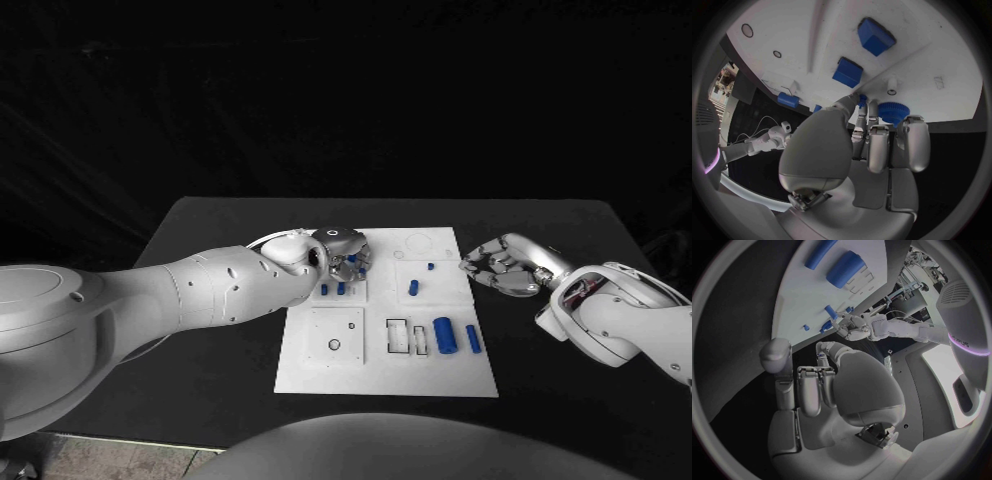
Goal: Assemble the parts on the task board
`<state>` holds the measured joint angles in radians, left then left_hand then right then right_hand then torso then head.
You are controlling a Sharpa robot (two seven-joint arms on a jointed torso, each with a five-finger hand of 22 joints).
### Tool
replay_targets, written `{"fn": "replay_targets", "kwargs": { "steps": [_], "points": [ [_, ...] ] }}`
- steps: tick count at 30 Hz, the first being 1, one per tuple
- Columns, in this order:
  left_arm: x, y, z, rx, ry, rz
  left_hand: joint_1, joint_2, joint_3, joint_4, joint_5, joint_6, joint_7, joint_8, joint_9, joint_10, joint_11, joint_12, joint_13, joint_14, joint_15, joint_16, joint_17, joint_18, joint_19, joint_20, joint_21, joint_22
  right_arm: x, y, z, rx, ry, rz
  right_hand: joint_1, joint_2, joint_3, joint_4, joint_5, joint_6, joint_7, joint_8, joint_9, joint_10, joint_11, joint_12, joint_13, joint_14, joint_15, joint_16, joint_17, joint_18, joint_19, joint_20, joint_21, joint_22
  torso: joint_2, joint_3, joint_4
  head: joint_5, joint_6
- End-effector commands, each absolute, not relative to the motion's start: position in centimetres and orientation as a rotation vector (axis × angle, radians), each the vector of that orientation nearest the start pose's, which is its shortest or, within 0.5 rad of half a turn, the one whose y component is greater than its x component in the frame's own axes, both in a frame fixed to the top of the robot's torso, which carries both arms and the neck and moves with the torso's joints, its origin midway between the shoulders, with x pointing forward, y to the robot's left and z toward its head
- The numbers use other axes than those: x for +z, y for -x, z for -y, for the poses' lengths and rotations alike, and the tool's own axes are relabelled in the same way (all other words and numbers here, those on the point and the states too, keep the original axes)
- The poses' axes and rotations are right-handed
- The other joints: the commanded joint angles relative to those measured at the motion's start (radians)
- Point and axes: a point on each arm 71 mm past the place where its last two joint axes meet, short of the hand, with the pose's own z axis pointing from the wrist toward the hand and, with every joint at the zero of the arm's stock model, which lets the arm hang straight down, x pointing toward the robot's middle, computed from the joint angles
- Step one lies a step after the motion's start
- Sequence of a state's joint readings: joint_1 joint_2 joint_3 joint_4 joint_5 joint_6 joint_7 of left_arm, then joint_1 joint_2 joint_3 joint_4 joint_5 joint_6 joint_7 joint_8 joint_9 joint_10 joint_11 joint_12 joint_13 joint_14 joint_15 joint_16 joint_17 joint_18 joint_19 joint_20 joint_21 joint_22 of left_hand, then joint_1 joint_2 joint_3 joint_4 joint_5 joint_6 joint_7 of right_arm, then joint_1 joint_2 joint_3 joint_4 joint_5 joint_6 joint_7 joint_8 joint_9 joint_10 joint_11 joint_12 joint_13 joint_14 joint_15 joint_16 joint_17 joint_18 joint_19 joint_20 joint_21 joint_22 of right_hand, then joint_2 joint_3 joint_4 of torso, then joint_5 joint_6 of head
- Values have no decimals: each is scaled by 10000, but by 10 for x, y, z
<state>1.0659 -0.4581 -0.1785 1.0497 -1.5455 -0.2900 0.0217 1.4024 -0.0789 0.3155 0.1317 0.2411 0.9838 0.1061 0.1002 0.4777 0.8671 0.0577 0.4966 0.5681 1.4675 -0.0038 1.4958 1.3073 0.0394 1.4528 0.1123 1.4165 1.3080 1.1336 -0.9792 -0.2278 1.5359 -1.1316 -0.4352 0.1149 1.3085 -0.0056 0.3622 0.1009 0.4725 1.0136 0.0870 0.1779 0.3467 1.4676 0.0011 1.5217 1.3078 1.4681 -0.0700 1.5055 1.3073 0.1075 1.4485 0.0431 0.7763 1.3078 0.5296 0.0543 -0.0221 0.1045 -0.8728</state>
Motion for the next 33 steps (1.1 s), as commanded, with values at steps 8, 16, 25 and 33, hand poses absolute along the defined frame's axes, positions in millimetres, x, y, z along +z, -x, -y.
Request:
{"fn": "replay_targets", "kwargs": {
  "steps": [8, 16, 25, 33],
  "points": [
    [-321, -497, -129, -6499, -3767, -18197, 342, 112, 330, -330, -81, 424, -15, 173, 65, 1165, -92, -489, -650, -61, -70, -214, 626, -1, 70, -111, 68, 2111, -271, -432, 266, 7844, -1200, -18331, 96, 10, 38, -46, 60, 4, 20, 37, 21, 655, 61, -14, 2078, 703, 84, -42, 894, 124, -41, 14, -42, 1017, 8, 2, 2, -32, 2],
    [-299, -506, -136, -6799, -3239, -17234, 499, 97, 419, -473, -110, 482, 57, 123, 42, 1397, -51, -861, -984, -196, -55, -390, 292, 23, 8, -113, -34, 2076, -271, -432, 267, 7828, -1229, -18402, 100, 13, 43, -51, 62, 8, 20, 39, 24, 649, 61, -22, 2069, 703, 84, -43, 892, 127, -45, 15, -62, 1013, -4, -1, -4, -88, 2],
    [-263, -515, -151, -6935, -3022, -17234, 560, 65, 499, -555, -87, 425, 116, -8, -28, 1329, 33, -1372, -1381, -274, -22, -495, 102, 51, -78, -81, -165, 2037, -273, -433, 265, 7844, -1237, -18522, 104, 16, 49, -54, 64, 13, 20, 42, 27, 640, 62, -34, 2056, 701, 85, -46, 883, 130, -50, 16, -84, 1009, -22, 10, 10, -48, 2],
    [-266, -510, -167, -6606, -3061, -18112, 494, 52, 459, -521, -212, 490, 98, 4, -21, 1381, 31, -1507, -1500, -338, -31, -552, -6, 67, -126, -80, -232, 2017, -273, -433, 264, 7852, -1232, -18567, 104, 16, 49, -54, 64, 13, 20, 42, 27, 640, 62, -34, 2056, 701, 85, -46, 883, 130, -50, 16, -84, 1009, -1, -5, 17, -26, 2]
  ]
}}
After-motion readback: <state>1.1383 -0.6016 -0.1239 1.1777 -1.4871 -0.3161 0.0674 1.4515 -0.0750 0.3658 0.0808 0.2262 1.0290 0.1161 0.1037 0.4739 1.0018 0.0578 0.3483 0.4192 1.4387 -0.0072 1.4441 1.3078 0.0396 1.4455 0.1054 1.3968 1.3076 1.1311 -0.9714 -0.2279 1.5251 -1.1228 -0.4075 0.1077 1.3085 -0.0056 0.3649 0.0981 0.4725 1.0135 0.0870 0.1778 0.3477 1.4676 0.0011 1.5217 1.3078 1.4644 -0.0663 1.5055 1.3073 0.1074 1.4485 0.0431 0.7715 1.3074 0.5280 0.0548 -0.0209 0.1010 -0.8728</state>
